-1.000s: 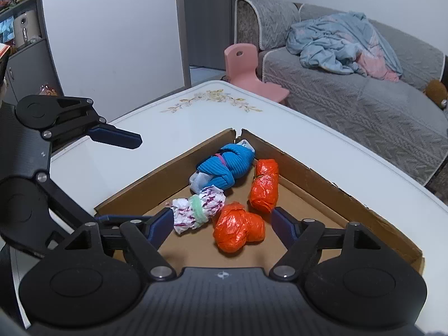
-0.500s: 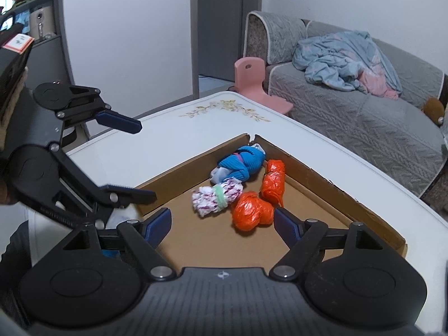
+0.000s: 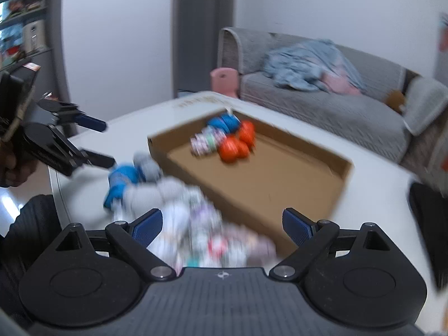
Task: Organize objects
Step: 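Close the right gripper on a bubble-wrapped roll while the left grasps the blue roped sock roll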
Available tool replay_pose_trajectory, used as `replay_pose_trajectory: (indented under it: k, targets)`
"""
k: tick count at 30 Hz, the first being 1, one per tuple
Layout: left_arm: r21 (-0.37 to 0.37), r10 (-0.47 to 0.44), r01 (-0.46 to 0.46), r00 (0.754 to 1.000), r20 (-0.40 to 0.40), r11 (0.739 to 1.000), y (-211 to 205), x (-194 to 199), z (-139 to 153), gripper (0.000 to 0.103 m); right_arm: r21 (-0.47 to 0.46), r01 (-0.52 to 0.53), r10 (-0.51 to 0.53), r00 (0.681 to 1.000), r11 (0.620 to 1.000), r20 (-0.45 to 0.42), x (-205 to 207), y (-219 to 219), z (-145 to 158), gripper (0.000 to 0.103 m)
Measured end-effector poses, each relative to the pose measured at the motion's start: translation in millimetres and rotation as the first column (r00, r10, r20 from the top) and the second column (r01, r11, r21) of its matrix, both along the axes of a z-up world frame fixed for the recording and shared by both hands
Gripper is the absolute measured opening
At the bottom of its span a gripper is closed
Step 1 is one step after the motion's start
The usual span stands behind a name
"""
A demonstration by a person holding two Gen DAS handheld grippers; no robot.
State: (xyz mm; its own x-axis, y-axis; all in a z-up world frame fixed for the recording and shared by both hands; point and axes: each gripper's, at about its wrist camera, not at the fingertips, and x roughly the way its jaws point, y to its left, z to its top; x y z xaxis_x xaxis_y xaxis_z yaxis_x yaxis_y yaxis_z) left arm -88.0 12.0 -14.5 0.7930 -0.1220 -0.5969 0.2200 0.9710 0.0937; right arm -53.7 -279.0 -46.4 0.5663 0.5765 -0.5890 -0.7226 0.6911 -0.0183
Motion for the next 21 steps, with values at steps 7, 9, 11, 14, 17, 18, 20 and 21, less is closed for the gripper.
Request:
replay_pose_trajectory:
  k: [7, 9, 11, 14, 17, 18, 20, 21]
  targets:
    - [-0.084, 0.064, -0.065, 0.998, -0.023, 0.994, -5, -12, -25, 0.099, 0.036, 0.118, -0.116, 0.992, 0.992, -0.052, -28, -31, -44, 0.085]
    - [-0.074, 0.068, -0.072, 0.997, -0.045, 0.995, -7, -10, -33, 0.099, 0.058, 0.122, -0.118, 0.990, 0.991, -0.073, -30, -32, -51, 0.083]
    - [-0.069, 0.064, -0.067, 0.997, -0.044, 0.995, -7, -10, -36, 0.099, 0.050, 0.123, -0.120, 0.991, 0.991, -0.065, -33, -32, -56, 0.083]
    - [-0.072, 0.075, -0.079, 0.996, -0.055, 0.994, -6, -6, -42, 0.099, 0.062, 0.119, -0.113, 0.990, 0.991, -0.083, -34, -33, -62, 0.080]
    - [-0.088, 0.079, -0.085, 0.994, -0.072, 0.993, -5, 1, -45, 0.099, 0.065, 0.122, -0.116, 0.989, 0.990, -0.095, -33, -37, -67, 0.079]
    - [-0.093, 0.074, -0.081, 0.995, -0.072, 0.992, -5, 2, -46, 0.099, 0.061, 0.124, -0.117, 0.988, 0.990, -0.098, -34, -38, -69, 0.076]
    - [-0.082, 0.073, -0.078, 0.995, -0.065, 0.994, -8, 4, -48, 0.099, 0.058, 0.128, -0.122, 0.988, 0.990, -0.093, -34, -40, -70, 0.076]
    - [-0.080, 0.074, -0.080, 0.995, -0.068, 0.994, -9, 6, -49, 0.100, 0.061, 0.131, -0.125, 0.987, 0.989, -0.098, -35, -41, -72, 0.074]
